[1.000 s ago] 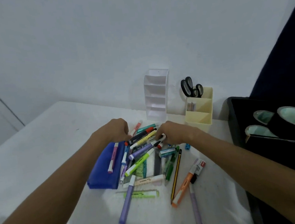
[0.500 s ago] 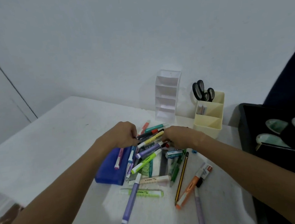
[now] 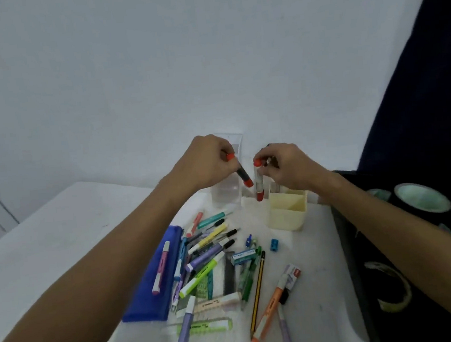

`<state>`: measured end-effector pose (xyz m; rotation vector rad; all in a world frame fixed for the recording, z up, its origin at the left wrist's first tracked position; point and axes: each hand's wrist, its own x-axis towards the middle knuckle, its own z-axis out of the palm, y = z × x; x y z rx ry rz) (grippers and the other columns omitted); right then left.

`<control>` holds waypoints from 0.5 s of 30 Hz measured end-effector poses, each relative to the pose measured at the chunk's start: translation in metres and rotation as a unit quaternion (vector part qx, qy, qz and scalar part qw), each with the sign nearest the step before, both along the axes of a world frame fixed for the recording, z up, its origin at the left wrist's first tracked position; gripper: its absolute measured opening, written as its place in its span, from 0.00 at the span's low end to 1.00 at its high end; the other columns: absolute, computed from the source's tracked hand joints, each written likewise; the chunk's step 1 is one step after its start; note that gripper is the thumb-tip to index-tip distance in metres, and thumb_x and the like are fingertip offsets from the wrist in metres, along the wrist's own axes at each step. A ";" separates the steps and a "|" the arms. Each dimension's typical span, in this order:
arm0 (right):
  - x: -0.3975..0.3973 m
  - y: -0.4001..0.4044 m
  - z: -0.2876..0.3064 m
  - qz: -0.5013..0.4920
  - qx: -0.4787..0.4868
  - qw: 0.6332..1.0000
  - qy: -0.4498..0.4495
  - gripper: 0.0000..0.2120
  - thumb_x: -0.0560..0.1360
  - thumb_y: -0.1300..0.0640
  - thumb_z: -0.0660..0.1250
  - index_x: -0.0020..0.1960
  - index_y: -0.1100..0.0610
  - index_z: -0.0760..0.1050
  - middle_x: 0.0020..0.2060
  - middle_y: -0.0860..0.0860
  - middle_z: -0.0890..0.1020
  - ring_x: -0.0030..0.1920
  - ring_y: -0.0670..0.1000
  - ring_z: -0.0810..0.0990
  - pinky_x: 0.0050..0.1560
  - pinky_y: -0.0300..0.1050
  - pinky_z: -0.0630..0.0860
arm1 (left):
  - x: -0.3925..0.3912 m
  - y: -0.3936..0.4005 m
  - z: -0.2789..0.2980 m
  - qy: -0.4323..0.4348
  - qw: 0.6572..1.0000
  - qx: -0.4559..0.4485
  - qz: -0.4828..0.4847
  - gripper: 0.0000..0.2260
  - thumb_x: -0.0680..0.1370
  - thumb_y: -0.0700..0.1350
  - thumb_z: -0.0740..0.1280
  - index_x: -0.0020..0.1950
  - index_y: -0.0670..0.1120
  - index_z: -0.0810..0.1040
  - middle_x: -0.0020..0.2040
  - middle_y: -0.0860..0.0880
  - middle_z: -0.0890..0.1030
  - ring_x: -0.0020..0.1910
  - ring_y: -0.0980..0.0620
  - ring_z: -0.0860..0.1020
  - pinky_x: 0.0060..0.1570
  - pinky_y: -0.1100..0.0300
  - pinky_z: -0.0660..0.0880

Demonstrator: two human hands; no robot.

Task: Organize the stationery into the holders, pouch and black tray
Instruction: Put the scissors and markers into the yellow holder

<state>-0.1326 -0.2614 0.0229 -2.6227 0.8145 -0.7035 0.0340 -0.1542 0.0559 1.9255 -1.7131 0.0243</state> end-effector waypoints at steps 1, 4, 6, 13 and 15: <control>-0.007 -0.002 0.008 -0.012 -0.005 1.000 -0.012 0.09 0.74 0.62 0.69 0.55 0.59 0.80 0.48 0.50 0.81 0.45 0.46 0.75 0.48 0.33 0.70 | -0.007 -0.006 0.006 0.002 1.000 -0.011 -0.010 0.09 0.73 0.48 0.67 0.48 0.46 0.83 0.40 0.51 0.83 0.39 0.52 0.80 0.41 0.61 0.77; -0.033 -0.007 0.028 -0.063 -0.005 0.997 -0.054 0.08 0.75 0.60 0.68 0.54 0.56 0.80 0.47 0.46 0.80 0.43 0.46 0.78 0.45 0.34 0.73 | -0.028 -0.024 0.021 -0.002 0.998 -0.038 -0.041 0.10 0.73 0.49 0.67 0.50 0.47 0.83 0.41 0.52 0.82 0.41 0.54 0.79 0.43 0.61 0.77; -0.046 -0.010 0.034 -0.088 0.004 0.992 -0.088 0.07 0.75 0.59 0.68 0.53 0.54 0.80 0.46 0.45 0.81 0.42 0.45 0.80 0.45 0.36 0.76 | -0.040 -0.033 0.028 -0.002 0.997 -0.055 -0.055 0.11 0.73 0.49 0.66 0.50 0.47 0.83 0.40 0.52 0.82 0.40 0.53 0.79 0.45 0.58 0.78; -0.071 -0.023 0.015 -0.161 0.019 0.979 -0.123 0.10 0.76 0.60 0.67 0.56 0.55 0.79 0.50 0.48 0.80 0.45 0.47 0.80 0.44 0.35 0.75 | -0.073 -0.070 0.017 -0.008 0.994 -0.024 -0.104 0.12 0.74 0.47 0.66 0.54 0.45 0.82 0.46 0.49 0.83 0.44 0.51 0.80 0.46 0.59 0.79; -0.073 -0.028 0.001 -0.173 0.016 0.979 -0.110 0.10 0.76 0.60 0.68 0.57 0.56 0.79 0.51 0.49 0.80 0.45 0.47 0.80 0.43 0.30 0.72 | -0.077 -0.080 0.008 -0.013 0.994 0.001 -0.107 0.12 0.75 0.47 0.66 0.56 0.45 0.81 0.48 0.49 0.82 0.44 0.52 0.80 0.46 0.61 0.78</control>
